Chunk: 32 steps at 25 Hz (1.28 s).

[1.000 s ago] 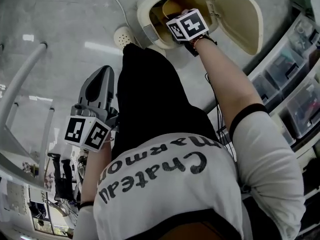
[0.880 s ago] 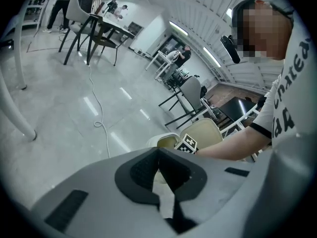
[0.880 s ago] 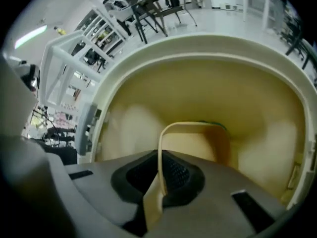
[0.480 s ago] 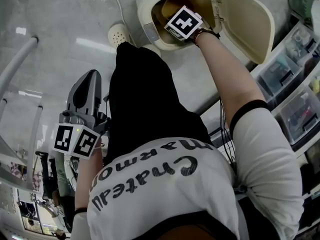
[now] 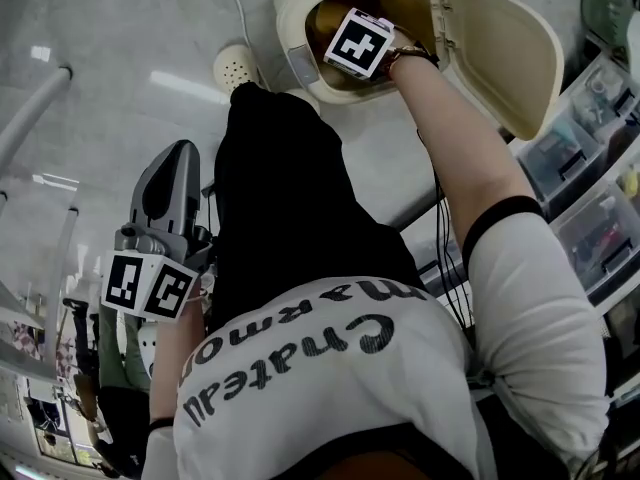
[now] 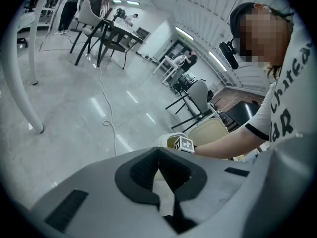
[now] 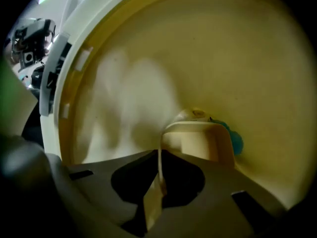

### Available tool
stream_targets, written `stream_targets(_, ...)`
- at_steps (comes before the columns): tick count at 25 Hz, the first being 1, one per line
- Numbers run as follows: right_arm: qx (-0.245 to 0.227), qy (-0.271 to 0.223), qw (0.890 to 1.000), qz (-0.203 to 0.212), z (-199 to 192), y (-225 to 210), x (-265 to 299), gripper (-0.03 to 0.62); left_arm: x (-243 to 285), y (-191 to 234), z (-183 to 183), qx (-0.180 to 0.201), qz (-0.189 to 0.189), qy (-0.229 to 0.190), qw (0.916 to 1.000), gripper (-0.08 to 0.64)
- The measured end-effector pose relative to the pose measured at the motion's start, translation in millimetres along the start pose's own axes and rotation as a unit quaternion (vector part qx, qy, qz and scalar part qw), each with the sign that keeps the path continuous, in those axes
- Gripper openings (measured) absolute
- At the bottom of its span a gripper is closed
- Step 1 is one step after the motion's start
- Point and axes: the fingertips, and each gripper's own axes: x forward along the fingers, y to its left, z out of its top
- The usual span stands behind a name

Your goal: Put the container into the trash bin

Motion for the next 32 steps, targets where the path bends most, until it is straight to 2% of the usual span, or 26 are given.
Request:
stream_targets(6,-0.042,0.019,0.999,-0.010,-5,-11,24,0.035,6,10,-6,0.003,0.009,-0.003,1.0000,0.023)
stream_targets(10,-0.061,0.066,0.995,-0.036,-21,-24,38,0.035,9,17,-17,-0.001,0.014,0.003,0.9999,0.023)
stream_targets(12,-0.067,0.069,0.995,-0.041,-20,-27,44,0.035,9,19,-22,-0.004,0.015,0.008,0.9998,0.023)
stream_targets(18,-0.051,0.074,0.995,-0.031,-17,-28,55,0.035,11,29,-25,-0.007,0.019,0.010,0.9997,0.023)
stream_targets(24,-0.038,0.109,0.992,-0.042,-36,-32,49,0.037,10,26,-24,-0.003,0.016,0.008,0.9998,0.023)
stream_targets(29,-0.048,0.079,0.995,-0.033,-26,-29,46,0.044,7,25,-23,-0.005,0.014,0.005,0.9999,0.023)
stream_targets(32,-0.040,0.102,0.993,-0.040,-38,-34,43,0.064,8,24,-21,-0.004,0.015,-0.001,0.9999,0.023)
